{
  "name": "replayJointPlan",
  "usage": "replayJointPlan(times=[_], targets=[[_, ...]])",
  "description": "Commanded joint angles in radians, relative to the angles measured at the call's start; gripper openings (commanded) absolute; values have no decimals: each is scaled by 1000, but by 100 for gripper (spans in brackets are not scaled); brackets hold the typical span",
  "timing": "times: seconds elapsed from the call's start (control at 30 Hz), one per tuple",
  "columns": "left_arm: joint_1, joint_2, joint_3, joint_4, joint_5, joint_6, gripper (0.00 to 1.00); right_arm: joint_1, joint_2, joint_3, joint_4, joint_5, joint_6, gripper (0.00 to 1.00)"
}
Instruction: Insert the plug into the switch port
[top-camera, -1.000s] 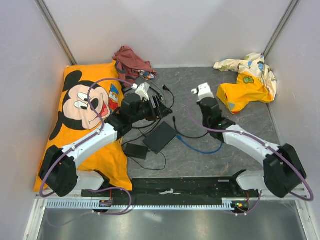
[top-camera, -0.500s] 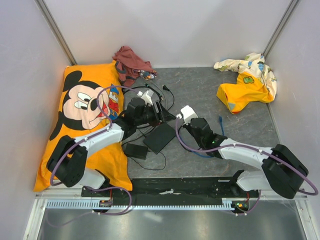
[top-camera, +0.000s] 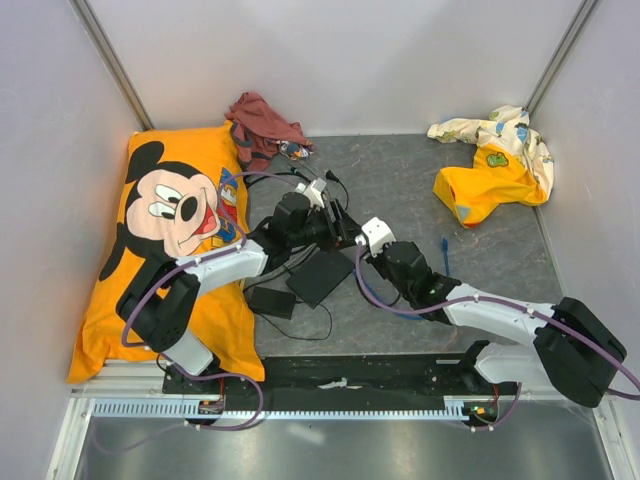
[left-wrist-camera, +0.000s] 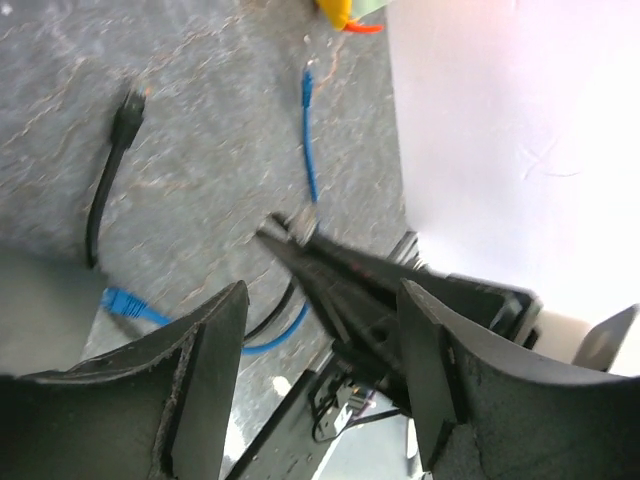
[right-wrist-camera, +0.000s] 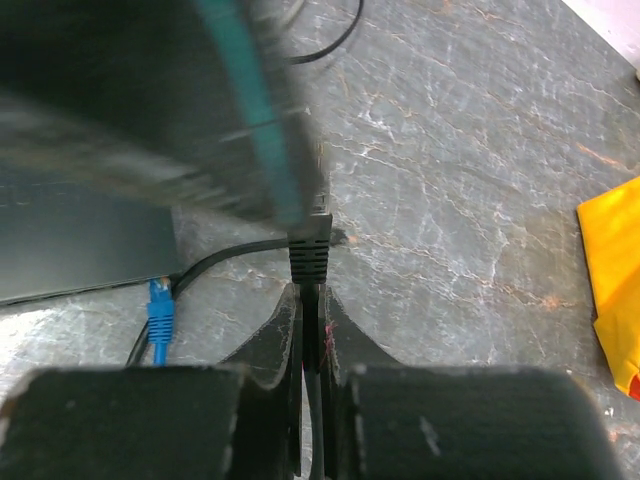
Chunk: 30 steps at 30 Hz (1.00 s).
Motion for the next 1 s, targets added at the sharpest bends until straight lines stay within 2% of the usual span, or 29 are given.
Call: replayJointPlan(times=[0.0,0.17,0.33,0.5,0.83,0.9,0.97], targets=[[-8,35,67,41,-30,-31,65,20,4,9,34,-29,29,9],[-15,93,113,-20,-25,-39,56,52,27,18,32,17,4,9],[-22,107,144,-97,-35,-16,54,91,52,32,29,79,-33,9],[-27,111,143,-141,-27,-7,39,127,84,43,40,177,-66,10],[-34,125,144,-184,31,-4,36,259,183,66,121,434,-195,10],[-38,130,141,-186,44,-7,30,278,197,69,134,459,-206,10],[-38,128,138,-183,60,-8,17,282,197,69,144,467,-205,11]])
